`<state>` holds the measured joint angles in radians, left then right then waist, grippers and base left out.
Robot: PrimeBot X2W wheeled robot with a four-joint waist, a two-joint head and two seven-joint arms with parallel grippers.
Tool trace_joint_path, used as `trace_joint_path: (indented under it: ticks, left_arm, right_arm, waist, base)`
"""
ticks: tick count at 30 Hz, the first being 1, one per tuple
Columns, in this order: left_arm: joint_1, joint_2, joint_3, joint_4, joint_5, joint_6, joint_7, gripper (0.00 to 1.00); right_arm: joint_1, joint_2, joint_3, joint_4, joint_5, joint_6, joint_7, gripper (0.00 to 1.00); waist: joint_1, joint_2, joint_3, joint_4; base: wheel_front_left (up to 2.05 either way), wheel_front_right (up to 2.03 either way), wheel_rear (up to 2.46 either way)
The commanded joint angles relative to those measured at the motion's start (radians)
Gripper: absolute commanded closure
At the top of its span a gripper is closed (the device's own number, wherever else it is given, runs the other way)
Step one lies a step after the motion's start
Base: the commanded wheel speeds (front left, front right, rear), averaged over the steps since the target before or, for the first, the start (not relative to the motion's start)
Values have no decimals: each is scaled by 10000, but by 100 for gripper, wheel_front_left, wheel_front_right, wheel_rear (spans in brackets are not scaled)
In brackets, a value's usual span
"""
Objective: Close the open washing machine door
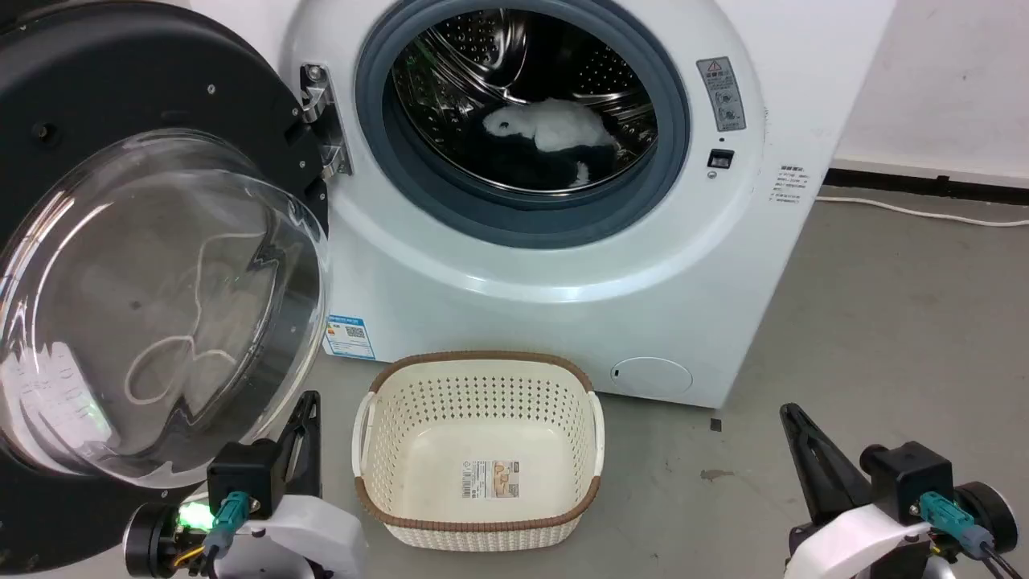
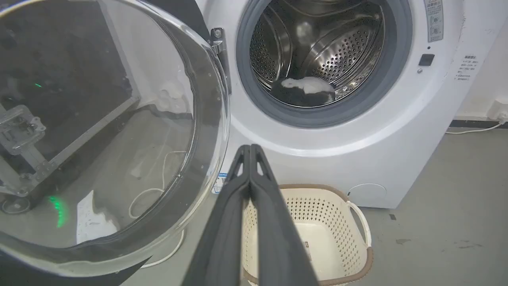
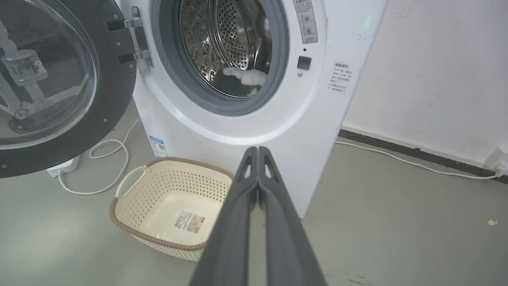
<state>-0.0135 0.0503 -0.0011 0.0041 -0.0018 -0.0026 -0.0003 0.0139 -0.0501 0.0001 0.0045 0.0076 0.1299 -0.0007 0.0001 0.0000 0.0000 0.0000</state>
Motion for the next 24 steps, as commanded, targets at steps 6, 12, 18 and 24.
trace_joint_path:
  ticks: [6,12,18,24]
  left_arm:
    - [135,-1,11,-41,18,26,3,100]
    - [135,-1,11,-41,18,26,3,100]
    - [135,-1,11,-41,18,26,3,100]
    - [135,-1,11,-41,18,26,3,100]
  right_arm:
    - [-139,-1,-1,-45,-76,8,7,100]
    - [-139,-1,-1,-45,-76,8,7,100]
    - [-139,-1,-1,-45,-76,8,7,100]
    - [-139,-1,-1,-45,-76,8,7,100]
  waist:
    - [-1,0,0,0]
    - [-1,0,0,0]
    - [-1,0,0,0]
    - [-1,0,0,0]
  base:
    - [0,0,0]
    - [0,0,0]
    - [0,0,0]
    - [0,0,0]
